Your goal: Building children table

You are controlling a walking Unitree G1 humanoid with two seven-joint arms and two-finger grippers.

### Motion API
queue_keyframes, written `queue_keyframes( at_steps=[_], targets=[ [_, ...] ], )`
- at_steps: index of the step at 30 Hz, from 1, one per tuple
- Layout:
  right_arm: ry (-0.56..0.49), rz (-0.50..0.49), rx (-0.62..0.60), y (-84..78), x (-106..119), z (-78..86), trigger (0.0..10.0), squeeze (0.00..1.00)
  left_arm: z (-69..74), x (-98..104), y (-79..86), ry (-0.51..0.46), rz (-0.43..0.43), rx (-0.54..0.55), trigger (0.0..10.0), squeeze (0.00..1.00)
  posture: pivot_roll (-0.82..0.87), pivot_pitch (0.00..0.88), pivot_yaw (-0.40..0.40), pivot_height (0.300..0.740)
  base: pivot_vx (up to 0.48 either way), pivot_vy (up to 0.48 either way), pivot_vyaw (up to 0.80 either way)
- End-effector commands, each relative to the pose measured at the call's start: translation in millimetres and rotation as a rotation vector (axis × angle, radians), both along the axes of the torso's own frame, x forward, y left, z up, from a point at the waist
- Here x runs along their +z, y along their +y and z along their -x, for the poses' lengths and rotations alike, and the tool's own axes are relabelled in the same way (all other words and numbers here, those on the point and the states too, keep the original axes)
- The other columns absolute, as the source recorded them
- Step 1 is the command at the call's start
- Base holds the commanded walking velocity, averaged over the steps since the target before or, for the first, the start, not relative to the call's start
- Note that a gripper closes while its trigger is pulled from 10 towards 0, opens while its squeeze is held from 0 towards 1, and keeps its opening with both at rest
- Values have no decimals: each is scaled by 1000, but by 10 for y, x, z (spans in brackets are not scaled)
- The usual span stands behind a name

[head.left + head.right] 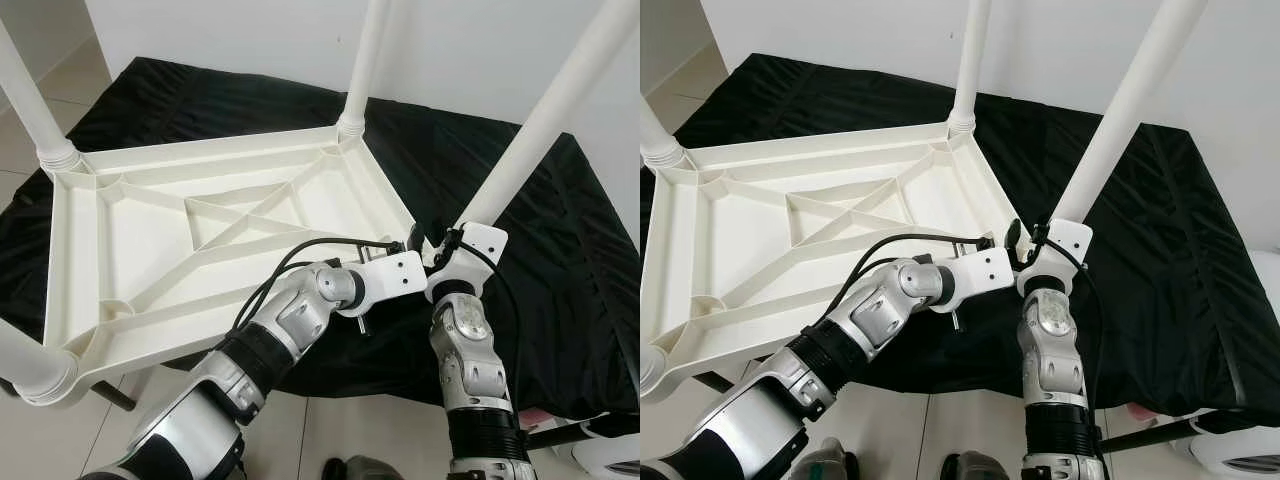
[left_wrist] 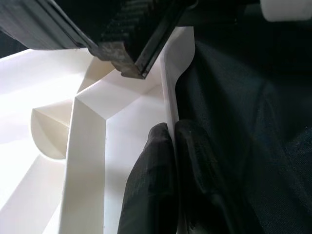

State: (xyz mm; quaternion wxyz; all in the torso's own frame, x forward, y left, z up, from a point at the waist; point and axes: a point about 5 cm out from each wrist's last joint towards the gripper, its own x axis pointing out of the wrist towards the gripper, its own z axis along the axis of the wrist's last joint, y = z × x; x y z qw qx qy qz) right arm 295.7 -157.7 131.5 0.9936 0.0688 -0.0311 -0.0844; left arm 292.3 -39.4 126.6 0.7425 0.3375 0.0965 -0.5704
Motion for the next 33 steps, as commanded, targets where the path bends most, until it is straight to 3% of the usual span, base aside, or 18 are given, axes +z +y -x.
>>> queue_keyframes(
  at_steps=[1, 3, 4, 12, 16, 20, 23, 26, 33],
  targets=[
    [-26, 12, 79, 157, 61, -21, 10000, 1000, 165, -196, -101, 84, -69, -85, 10000, 0, -13, 38, -79, 740, 0, 0, 0],
    [-23, 17, 83, 144, 54, -17, 10000, 1000, 161, -192, -101, 83, -68, -84, 10000, 0, -14, 38, -79, 740, 0, 0, 0],
    [-21, 24, 87, 123, 48, -8, 10000, 0, 160, -190, -101, 83, -67, -83, 10000, 0, -14, 39, -78, 740, 0, 0, 0],
    [-38, 71, 163, -78, 22, 37, 10000, 0, 155, -183, -99, 83, -67, -80, 10000, 0, -17, 43, -75, 740, 0, 0, 0],
    [-46, 110, 235, -227, 2, 68, 10000, 0, 152, -184, -96, 83, -67, -80, 10000, 0, -19, 43, -73, 740, 0, 0, 0],
    [-63, 176, 379, -514, 27, 124, 10000, 0, 143, -180, -90, 81, -68, -80, 10000, 0, -21, 39, -70, 740, 0, 0, 0],
    [-64, 183, 403, -547, 35, 132, 10000, 0, 141, -179, -89, 80, -68, -80, 10000, 0, -21, 39, -70, 740, 0, 0, 0],
    [-49, 234, 504, -759, 60, 153, 10000, 0, 129, -174, -84, 76, -70, -81, 10000, 0, -23, 34, -67, 740, 0, 0, 0],
    [-34, 262, 565, -949, 104, 152, 10000, 0, 112, -165, -75, 74, -71, -78, 10000, 0, -23, 33, -63, 740, 0, 0, 0]
  ],
)
